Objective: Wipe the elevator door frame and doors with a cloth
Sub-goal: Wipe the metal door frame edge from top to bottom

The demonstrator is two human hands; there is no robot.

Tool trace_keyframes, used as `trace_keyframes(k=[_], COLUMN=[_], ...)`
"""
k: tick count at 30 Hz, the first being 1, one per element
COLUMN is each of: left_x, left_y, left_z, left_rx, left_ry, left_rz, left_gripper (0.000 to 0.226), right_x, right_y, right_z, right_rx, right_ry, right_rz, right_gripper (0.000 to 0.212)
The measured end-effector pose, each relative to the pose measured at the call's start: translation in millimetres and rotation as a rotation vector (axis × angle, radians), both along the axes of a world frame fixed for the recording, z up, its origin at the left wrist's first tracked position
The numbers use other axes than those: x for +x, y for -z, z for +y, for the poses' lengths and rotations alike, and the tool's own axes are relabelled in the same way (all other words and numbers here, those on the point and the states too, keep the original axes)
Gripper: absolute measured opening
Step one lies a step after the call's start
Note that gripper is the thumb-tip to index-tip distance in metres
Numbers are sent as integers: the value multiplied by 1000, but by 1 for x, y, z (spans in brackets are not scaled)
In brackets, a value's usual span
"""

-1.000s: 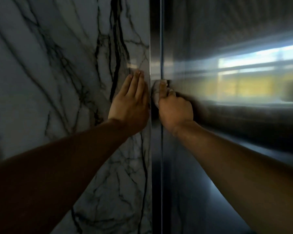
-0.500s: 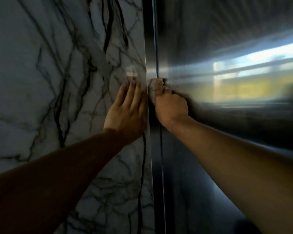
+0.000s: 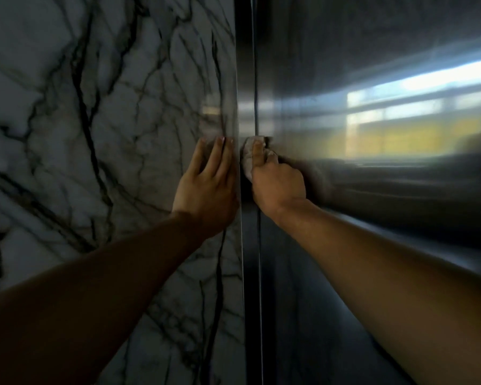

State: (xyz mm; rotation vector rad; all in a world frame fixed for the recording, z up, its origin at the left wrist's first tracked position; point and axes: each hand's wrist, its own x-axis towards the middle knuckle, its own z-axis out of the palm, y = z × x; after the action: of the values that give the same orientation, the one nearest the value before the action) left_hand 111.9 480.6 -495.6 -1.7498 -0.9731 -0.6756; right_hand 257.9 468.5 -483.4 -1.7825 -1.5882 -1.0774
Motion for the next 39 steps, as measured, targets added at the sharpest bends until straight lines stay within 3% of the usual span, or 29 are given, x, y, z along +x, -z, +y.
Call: trace_keyframes(k=[4,13,25,28,39], left_x=[-3,-8,-6,-16,-31], left_y=[42,124,309,347,459], left_z=[-5,-10,-19,-21,-41], left_rx=[25,27,-214,-293,-514], left_ry=[-44,-49,-19,-34,-9], left_rz=[81,68,179,261,391], left_gripper=[71,80,76,82,66], right_x=[2,2,2,2,1], right_y=[37,101,214,249,343], right_z=[0,3,0,-4,-3], right_rx=[-26,-25,-49,-73,-113], right_ry=[16,32,27,-3,-26], right_rz=[-6,1,21,29,100], right_gripper=[71,75,76,76,75])
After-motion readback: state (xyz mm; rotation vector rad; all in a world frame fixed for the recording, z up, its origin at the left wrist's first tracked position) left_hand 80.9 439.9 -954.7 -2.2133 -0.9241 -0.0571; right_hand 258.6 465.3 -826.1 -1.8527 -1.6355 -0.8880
